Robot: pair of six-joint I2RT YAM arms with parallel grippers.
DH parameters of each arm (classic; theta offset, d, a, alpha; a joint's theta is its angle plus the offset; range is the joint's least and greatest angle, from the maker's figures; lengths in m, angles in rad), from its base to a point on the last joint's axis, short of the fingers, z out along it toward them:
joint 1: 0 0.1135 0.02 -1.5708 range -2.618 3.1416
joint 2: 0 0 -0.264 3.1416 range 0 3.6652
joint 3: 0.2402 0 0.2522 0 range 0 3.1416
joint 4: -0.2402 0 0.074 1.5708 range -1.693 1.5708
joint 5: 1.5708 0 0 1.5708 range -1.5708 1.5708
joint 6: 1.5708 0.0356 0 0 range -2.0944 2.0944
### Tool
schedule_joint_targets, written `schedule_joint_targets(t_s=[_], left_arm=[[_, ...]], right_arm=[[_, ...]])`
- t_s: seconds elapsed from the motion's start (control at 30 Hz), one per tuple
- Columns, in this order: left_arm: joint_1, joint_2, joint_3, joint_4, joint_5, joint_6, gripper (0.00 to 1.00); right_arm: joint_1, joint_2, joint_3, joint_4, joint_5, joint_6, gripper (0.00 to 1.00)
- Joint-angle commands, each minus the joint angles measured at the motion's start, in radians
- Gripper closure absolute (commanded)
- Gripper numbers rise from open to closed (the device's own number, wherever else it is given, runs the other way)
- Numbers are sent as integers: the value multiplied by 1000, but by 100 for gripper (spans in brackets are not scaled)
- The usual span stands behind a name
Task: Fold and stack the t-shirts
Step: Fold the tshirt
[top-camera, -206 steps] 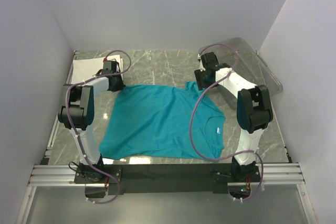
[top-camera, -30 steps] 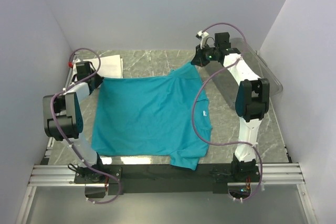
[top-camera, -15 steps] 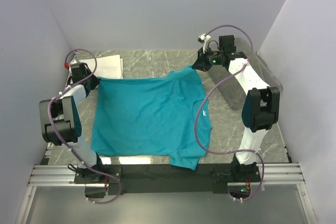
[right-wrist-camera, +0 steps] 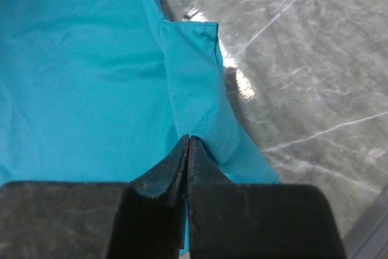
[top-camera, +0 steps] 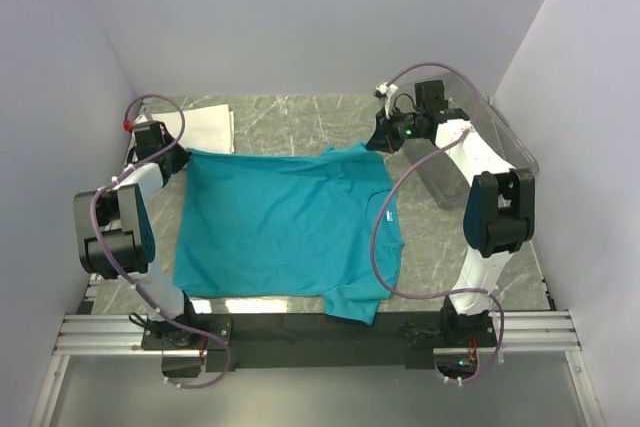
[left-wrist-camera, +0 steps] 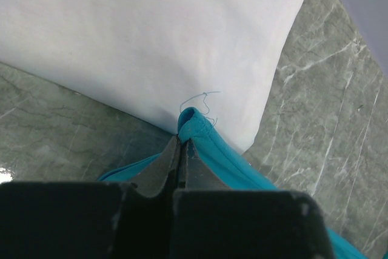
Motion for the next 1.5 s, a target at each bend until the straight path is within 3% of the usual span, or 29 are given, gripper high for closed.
schedule_joint_targets(t_s=[0.0, 0.87, 1.47], left_arm=[[6, -5, 24, 15, 8, 24, 100], [29, -59, -35, 24, 2, 40, 100], [39, -255, -246, 61, 22, 60, 100]], right_arm=[[8, -81, -25, -10, -37, -42, 100], [28, -219, -222, -52, -68, -100, 100], [27, -276, -305, -26, -19, -97, 100]])
